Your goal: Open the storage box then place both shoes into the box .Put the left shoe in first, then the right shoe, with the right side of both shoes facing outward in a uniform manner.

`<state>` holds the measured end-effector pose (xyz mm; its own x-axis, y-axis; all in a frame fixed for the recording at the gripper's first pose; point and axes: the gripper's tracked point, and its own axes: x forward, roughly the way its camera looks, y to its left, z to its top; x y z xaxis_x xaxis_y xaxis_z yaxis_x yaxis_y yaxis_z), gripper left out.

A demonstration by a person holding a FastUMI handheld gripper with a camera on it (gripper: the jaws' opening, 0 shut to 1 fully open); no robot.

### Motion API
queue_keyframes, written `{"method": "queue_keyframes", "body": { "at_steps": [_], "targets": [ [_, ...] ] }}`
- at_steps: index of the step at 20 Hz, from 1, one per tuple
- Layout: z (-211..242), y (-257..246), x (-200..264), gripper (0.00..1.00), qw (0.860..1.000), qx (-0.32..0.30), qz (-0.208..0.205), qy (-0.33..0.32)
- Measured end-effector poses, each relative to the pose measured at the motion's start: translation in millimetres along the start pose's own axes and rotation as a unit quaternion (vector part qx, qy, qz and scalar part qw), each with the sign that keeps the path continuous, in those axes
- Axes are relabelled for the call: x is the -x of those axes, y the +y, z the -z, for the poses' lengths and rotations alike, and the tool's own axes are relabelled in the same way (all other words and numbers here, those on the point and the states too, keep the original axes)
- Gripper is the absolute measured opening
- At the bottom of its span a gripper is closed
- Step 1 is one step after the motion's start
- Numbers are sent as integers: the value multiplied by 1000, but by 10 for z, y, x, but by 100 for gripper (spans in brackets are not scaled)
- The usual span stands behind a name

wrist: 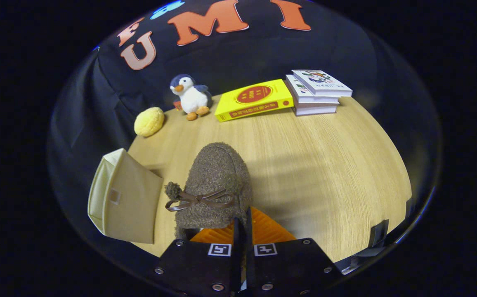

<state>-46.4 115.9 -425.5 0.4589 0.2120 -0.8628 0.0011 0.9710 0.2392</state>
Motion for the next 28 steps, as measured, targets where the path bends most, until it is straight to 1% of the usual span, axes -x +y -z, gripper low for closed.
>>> {"method": "queue_keyframes", "body": {
  "at_steps": [3, 6, 9, 12, 16, 20, 22, 26, 28],
  "targets": [
    [-124, 379, 68, 6, 1000, 16, -12, 9],
    [-202, 775, 120, 6, 999, 19, -26, 18],
    [-236, 1233, 199, 6, 998, 24, -49, 37],
    [-328, 1710, 261, 6, 996, 40, -74, 38],
    [-339, 2318, 249, 6, 992, 60, -102, 46],
    [-202, 2797, 124, 6, 990, 61, -110, 64],
    [-77, 2961, -18, 6, 989, 61, -110, 80],
    [86, 3123, -228, 6, 988, 87, -88, 88],
    [169, 3145, -324, 6, 989, 89, -73, 93]
  ]
}}
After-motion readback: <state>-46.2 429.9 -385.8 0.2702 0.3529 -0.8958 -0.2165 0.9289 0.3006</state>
